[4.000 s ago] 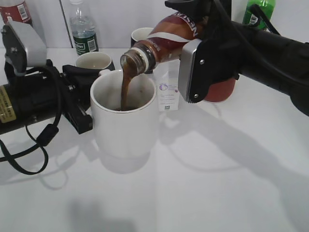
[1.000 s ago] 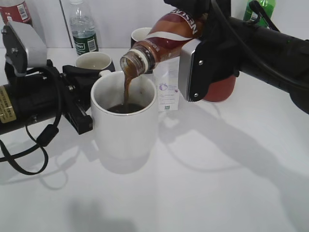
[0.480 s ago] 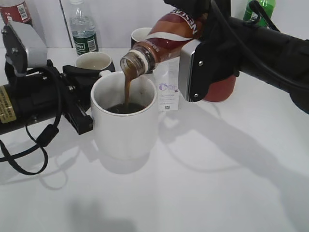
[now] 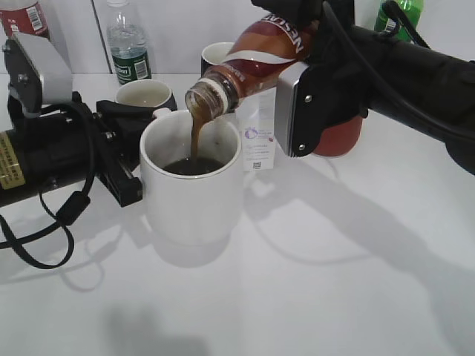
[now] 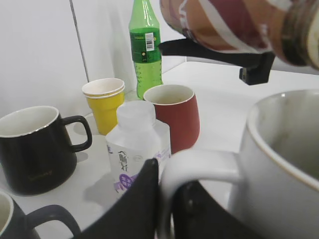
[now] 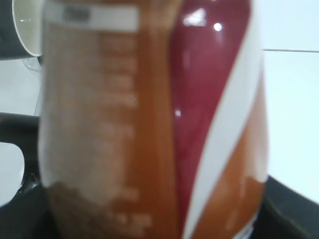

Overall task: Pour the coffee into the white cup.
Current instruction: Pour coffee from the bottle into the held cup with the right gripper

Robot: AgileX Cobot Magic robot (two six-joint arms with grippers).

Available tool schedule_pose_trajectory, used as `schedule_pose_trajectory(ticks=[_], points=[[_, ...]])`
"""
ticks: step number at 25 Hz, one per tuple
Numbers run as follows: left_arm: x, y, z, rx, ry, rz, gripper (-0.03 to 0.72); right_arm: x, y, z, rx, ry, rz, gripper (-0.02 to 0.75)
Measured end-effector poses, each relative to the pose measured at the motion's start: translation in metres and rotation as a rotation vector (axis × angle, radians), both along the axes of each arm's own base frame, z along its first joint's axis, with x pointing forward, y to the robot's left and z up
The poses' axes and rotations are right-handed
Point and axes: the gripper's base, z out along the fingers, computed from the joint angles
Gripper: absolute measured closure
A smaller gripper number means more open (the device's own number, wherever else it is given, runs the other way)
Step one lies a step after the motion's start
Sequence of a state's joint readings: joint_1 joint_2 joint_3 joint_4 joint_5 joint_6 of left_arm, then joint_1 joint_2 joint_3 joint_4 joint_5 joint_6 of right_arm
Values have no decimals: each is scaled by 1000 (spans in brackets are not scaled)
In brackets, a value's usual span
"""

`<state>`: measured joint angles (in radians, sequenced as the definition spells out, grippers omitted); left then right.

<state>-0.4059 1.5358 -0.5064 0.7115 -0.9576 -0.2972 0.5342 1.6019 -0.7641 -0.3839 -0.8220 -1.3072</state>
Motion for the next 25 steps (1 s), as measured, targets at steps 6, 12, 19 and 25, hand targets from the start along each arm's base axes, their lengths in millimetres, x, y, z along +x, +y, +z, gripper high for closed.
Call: schedule_pose_trajectory(ticks=[6, 12, 19, 25], points=[[0, 0, 0, 1, -1, -1, 635, 0, 0, 0, -1, -2, 0, 211], [0, 0, 0, 1, -1, -1, 635, 0, 0, 0, -6, -8, 0, 211], [0, 0, 0, 1, -1, -1, 635, 0, 0, 0, -10, -11, 0, 211], [0, 0, 0, 1, -1, -2, 635, 0, 0, 0, -14, -17, 1, 211]])
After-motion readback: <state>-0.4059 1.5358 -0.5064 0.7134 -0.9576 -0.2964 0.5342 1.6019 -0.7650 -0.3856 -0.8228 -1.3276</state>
